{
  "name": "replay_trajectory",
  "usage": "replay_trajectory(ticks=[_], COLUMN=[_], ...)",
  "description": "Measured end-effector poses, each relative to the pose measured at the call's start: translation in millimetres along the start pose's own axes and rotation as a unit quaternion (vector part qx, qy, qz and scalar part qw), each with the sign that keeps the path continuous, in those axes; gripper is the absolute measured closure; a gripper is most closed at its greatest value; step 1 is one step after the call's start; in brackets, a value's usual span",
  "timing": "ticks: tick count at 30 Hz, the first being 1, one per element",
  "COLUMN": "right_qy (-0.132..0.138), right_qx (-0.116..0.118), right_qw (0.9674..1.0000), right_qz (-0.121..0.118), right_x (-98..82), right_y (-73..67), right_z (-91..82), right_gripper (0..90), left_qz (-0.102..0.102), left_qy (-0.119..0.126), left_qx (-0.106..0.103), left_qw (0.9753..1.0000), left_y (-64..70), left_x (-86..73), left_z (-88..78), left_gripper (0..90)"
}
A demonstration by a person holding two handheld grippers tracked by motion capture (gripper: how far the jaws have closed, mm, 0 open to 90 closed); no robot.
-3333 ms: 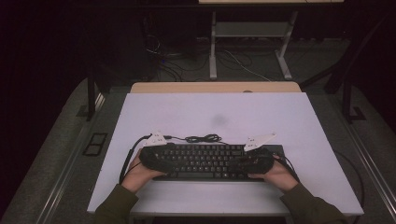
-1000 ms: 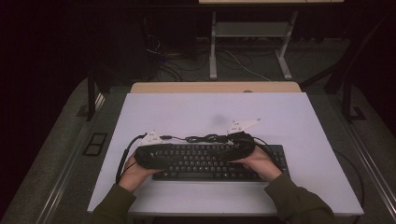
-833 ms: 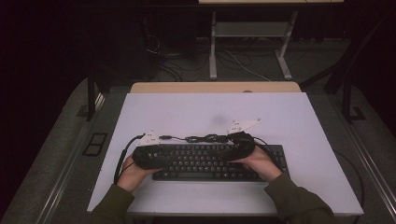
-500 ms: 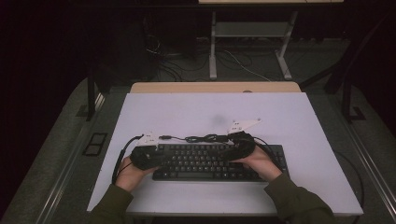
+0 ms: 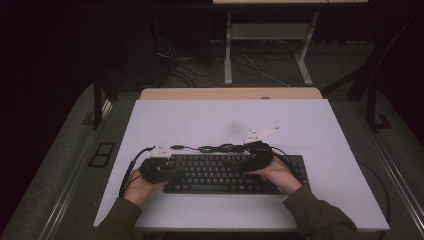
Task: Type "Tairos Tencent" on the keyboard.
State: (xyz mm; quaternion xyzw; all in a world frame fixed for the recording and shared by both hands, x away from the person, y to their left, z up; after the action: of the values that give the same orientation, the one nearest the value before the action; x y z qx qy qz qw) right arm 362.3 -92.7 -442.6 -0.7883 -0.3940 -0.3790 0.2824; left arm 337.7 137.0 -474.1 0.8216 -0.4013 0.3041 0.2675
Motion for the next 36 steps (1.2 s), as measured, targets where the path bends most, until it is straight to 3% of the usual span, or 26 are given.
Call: replay_trajectory(ticks=[7, 19, 32, 36], right_qy=[0.001, 0.001, 0.002, 0.002], right_qx=[-0.001, -0.001, -0.004, -0.003], right_qw=[1.0, 1.0, 1.0, 1.0], right_qz=[0.0, -0.001, 0.0, 0.0], right_x=[0.2, 0.3, 0.7, 0.6], right_y=[0.3, -0.4, 0.6, 0.5], right_z=[-0.4, 0.0, -0.8, -0.7], right_gripper=[33.1, 33.1, 33.0, 33.0], left_qz=[-0.005, 0.006, 0.0, -0.002], left_qy=[-0.003, -0.02, 0.012, 0.019], left_qx=[-0.001, 0.0, -0.003, -0.003], left_qw=[1.0, 0.9998, 0.9999, 0.9998], left_y=[0.2, -0.4, 3.5, 4.7], left_x=[-1.4, -3.9, 5.7, 7.9], left_z=[2.4, 3.8, -2.7, -3.5], left_gripper=[89.4, 89.5, 89.0, 83.7])
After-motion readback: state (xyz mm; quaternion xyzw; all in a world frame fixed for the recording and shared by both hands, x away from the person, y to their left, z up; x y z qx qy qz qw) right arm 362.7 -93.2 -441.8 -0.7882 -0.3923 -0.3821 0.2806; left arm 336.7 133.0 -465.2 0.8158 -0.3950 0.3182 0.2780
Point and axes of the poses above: each handheld gripper's, and its own axes: z roughly forward along the jaws, x roughly out of its top, y roughly to its right, the point moved 7 cm from there along z, roughly forward along the jaws, and after that the axes turned 4 degrees about -x, right-handed, at the moved point
